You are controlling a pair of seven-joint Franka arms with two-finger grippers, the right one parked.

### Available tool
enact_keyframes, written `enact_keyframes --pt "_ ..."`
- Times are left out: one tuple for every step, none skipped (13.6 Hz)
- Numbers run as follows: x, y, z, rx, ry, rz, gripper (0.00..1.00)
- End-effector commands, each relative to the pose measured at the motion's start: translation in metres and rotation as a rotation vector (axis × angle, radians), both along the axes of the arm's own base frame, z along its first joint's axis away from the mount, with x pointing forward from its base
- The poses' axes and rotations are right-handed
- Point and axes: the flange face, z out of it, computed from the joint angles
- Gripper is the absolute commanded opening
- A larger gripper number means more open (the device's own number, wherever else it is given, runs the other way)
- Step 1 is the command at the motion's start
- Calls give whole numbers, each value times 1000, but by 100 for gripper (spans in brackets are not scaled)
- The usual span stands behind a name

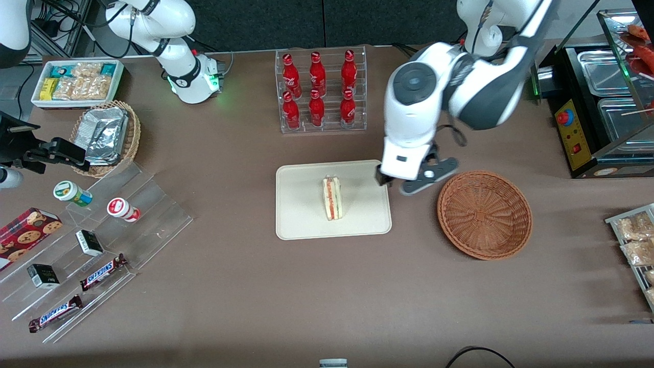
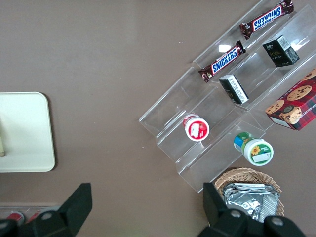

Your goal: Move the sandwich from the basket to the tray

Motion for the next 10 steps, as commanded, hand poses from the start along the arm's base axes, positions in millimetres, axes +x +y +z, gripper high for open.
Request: enact_keyframes --pt "-3 38 27 13 40 -42 100" --pt "0 55 36 -1 60 -56 100" --pt "-1 68 46 -19 70 -74 100" --pt "-1 79 51 -13 82 -90 100" --pt "-1 89 52 -2 107 -101 100" --pt "0 98 56 0 111 -120 100" --pt "0 108 62 2 112 -138 100" --pt "1 120 63 4 130 -154 100" --pt "1 127 64 8 147 -175 100" --pt "0 135 70 12 149 -185 100"
